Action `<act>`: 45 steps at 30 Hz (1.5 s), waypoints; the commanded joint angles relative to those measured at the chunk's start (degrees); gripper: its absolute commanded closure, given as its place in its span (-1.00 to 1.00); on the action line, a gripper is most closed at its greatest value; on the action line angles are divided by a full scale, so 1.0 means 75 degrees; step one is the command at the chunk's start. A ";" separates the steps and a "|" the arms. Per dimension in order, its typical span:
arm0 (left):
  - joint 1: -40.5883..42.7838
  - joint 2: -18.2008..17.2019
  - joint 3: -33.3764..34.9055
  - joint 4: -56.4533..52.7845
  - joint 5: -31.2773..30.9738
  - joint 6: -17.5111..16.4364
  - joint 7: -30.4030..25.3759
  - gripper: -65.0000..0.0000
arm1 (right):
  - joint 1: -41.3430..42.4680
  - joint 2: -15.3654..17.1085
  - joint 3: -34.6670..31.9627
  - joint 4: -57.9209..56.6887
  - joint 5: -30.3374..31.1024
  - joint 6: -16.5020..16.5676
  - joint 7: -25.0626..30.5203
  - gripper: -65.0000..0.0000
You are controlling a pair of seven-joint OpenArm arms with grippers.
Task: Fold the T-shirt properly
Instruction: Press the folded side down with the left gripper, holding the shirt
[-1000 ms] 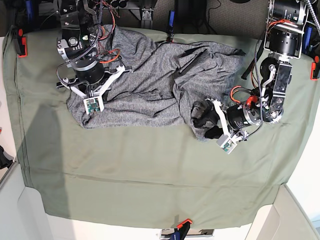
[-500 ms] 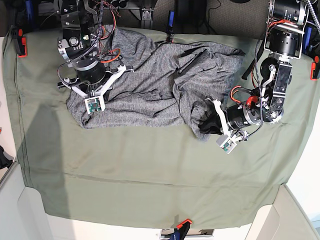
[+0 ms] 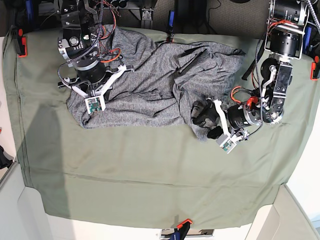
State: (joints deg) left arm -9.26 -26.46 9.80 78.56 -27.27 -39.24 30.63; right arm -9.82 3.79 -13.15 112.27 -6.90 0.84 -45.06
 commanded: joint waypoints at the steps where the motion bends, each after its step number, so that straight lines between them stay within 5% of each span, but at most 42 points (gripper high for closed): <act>1: -0.0187 -0.0035 -0.0050 0.0050 -0.0035 0.0006 -0.0157 -0.29 | 0.0061 -0.0020 0.0006 0.0128 -0.0015 0.0009 0.0149 1.00; 7: -0.0181 0.0070 -0.0044 -0.0530 0.0224 0.0000 -0.0344 -0.22 | 0.0058 -0.0020 0.0009 0.0128 -0.0015 0.0009 0.0146 1.00; 12: -0.0189 0.0108 -0.0044 -0.0720 0.0300 0.0000 -0.0347 0.66 | 0.0058 -0.0017 0.0009 0.0128 -0.0015 0.0009 0.0149 1.00; 15: -0.0227 -0.0047 -0.0052 -0.0458 0.0251 -0.0006 -0.0326 0.92 | 0.0055 -0.0017 0.0009 0.0128 -0.0017 0.0012 0.0140 1.00; 24: -0.0219 -0.0933 -0.0052 0.1801 -0.1568 -0.0101 0.1084 0.92 | 0.0058 -0.0017 0.0009 0.0128 -0.0017 0.0012 0.0090 1.00; 32: -0.0093 -0.0962 -0.0052 0.1996 -0.2366 -0.0101 0.1784 0.89 | 0.0058 -0.0017 0.0009 0.0128 -0.0017 0.0099 0.0090 1.00; 35: -0.0006 -0.0962 -0.0050 0.1996 -0.2495 -0.0101 0.1798 0.63 | 0.0058 -0.0017 0.0009 0.0128 -0.0015 0.0119 0.0090 1.00; 42: 0.0157 -0.0959 -0.0050 0.1996 -0.3375 -0.0101 0.2416 0.55 | 0.0058 -0.0017 0.0009 0.0128 -0.0017 0.0119 0.0090 1.00; 45: 0.0160 -0.0956 -0.0050 0.1996 -0.3544 -0.0101 0.2445 0.17 | 0.0058 -0.0020 0.0009 0.0128 -0.0017 0.0105 0.0055 1.00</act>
State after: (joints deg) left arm -6.85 -32.86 9.80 92.66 -52.69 -39.70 49.93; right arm -9.85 3.79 -13.15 112.27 -6.90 1.54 -45.50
